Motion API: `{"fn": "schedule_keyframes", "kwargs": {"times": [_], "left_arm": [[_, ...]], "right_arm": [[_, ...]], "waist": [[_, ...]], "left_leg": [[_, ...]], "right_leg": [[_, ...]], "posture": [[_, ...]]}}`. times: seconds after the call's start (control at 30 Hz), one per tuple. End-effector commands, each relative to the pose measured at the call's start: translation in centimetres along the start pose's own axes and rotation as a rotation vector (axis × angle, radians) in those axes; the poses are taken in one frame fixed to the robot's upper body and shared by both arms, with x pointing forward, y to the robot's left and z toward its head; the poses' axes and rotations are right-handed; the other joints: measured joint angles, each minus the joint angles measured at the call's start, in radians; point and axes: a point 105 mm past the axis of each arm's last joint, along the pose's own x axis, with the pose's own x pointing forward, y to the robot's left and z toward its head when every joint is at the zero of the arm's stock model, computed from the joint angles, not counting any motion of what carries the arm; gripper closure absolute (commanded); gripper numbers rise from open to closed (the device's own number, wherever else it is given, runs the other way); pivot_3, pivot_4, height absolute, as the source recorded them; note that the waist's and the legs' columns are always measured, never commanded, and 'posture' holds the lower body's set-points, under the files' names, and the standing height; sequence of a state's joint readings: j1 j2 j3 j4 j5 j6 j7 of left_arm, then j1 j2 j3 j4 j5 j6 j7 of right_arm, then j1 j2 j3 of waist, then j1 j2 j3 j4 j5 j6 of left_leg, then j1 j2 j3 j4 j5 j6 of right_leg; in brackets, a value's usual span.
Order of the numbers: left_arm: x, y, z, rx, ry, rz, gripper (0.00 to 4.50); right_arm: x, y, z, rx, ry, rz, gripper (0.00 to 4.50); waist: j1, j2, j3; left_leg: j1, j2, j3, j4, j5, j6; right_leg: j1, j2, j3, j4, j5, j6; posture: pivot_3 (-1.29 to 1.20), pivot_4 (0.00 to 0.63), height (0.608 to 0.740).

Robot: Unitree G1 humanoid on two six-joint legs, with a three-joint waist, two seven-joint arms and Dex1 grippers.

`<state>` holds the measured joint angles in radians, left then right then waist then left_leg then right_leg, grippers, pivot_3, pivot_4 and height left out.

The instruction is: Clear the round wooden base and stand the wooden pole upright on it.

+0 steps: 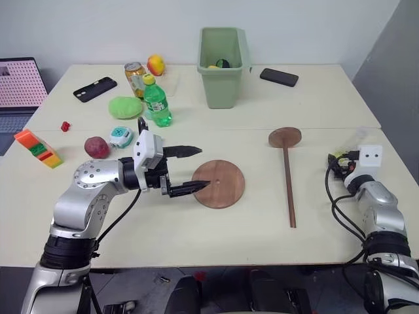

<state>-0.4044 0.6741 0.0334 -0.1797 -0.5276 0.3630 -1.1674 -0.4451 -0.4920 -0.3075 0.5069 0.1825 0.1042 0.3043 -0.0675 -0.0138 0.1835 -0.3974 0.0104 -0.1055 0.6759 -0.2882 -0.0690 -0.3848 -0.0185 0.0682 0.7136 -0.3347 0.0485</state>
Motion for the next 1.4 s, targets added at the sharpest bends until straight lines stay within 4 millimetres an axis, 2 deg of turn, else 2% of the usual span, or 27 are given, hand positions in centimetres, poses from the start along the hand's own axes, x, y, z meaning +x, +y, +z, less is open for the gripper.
{"fn": "schedule_keyframes", "kwargs": {"times": [0.03,0.27,0.33,0.43,0.5,0.57,0.7,0.77,0.9,0.97,1.13,1.4], "left_arm": [[0.0,0.2,0.8,0.044,-0.006,-0.009,0.00],[0.0,0.1,0.7,0.044,-0.002,-0.019,0.00],[-0.2,-0.1,0.6,0.044,0.007,-0.026,0.00],[-0.4,-0.2,0.5,0.044,0.013,-0.028,0.00],[-0.7,-0.3,0.4,0.039,0.023,-0.028,0.00],[-1.1,-0.2,0.2,0.035,0.038,-0.023,0.00],[-1.7,0.3,0.2,0.039,0.058,-0.010,0.00],[-2.2,0.5,0.1,0.045,0.081,-0.009,0.00],[-3.1,0.8,-0.5,0.074,0.144,-0.032,0.00],[-3.2,1.0,-0.5,0.081,0.152,-0.035,0.00],[-2.6,0.8,-0.6,0.088,0.136,-0.049,0.00],[-2.1,0.2,-0.6,0.091,0.127,-0.062,0.00]], "right_arm": [[-0.3,-0.8,2.1,0.001,-0.073,-0.022,0.05],[-1.0,-0.7,2.0,0.004,-0.049,-0.008,0.05],[-2.0,0.6,1.6,0.007,-0.009,0.106,0.05],[-3.3,1.0,1.6,-0.013,0.024,0.162,0.05],[-4.9,1.3,1.8,-0.022,0.058,0.235,0.05],[-6.8,2.3,2.7,-0.040,0.073,0.352,0.05],[-8.8,3.8,4.6,-0.061,0.099,0.493,0.05],[-9.5,4.7,6.1,-0.066,0.102,0.567,0.05],[-9.1,6.0,7.6,-0.137,0.221,0.627,0.05],[-8.9,6.4,7.4,-0.143,0.311,0.634,0.05],[-6.3,8.3,7.2,-0.073,0.512,0.572,0.05],[-5.3,10.9,6.0,-0.052,0.756,0.570,0.05]], "waist": [[0.000,0.000,0.000],[0.001,0.000,0.000],[0.002,0.000,0.000],[0.006,0.000,0.000],[0.010,0.000,0.000],[0.011,0.000,0.000],[0.008,0.001,0.000],[0.008,0.001,0.000],[0.008,0.001,0.000],[0.010,0.001,0.000],[0.010,0.000,0.001],[0.012,0.000,0.001]], "left_leg": [[0.000,0.000,0.000,0.000,0.000,0.000],[0.000,0.000,0.000,0.000,0.000,0.000],[0.000,0.000,0.000,0.000,0.000,0.000],[-0.001,0.000,-0.001,0.000,0.000,0.000],[-0.001,0.000,0.000,0.000,-0.001,0.001],[-0.001,0.000,-0.001,0.000,-0.001,0.001],[0.000,0.000,0.000,0.000,-0.001,0.001],[0.000,0.000,-0.001,0.000,-0.001,0.001],[0.000,0.000,0.000,0.000,-0.001,0.001],[0.000,0.000,-0.001,0.000,-0.001,0.001],[-0.001,0.000,-0.002,0.000,-0.001,0.001],[-0.003,0.000,-0.002,-0.001,-0.001,0.001]], "right_leg": [[0.000,0.000,0.000,0.000,0.000,0.000],[0.000,0.000,0.000,0.000,0.000,0.000],[0.000,0.000,0.000,0.000,0.000,0.000],[0.000,0.000,-0.001,-0.001,0.000,0.000],[0.000,0.000,0.000,-0.001,0.000,0.000],[0.000,0.000,0.000,-0.001,0.000,0.000],[0.000,0.000,0.000,0.000,0.000,0.000],[0.001,0.000,0.000,0.000,0.000,0.000],[0.001,0.000,0.000,0.000,0.000,0.000],[0.001,0.000,-0.001,-0.001,0.000,0.000],[0.001,0.000,-0.002,-0.002,0.000,0.000],[-0.002,0.000,-0.002,-0.002,0.000,0.000]], "posture": [[0.00,0.150,0.740],[0.00,0.150,0.740],[0.00,0.150,0.740],[0.00,0.150,0.740],[0.00,0.150,0.740],[0.00,0.150,0.740],[0.00,0.150,0.740],[0.00,0.150,0.740],[0.00,0.150,0.740],[0.00,0.150,0.740],[0.00,0.150,0.740],[0.00,0.150,0.740]]}}
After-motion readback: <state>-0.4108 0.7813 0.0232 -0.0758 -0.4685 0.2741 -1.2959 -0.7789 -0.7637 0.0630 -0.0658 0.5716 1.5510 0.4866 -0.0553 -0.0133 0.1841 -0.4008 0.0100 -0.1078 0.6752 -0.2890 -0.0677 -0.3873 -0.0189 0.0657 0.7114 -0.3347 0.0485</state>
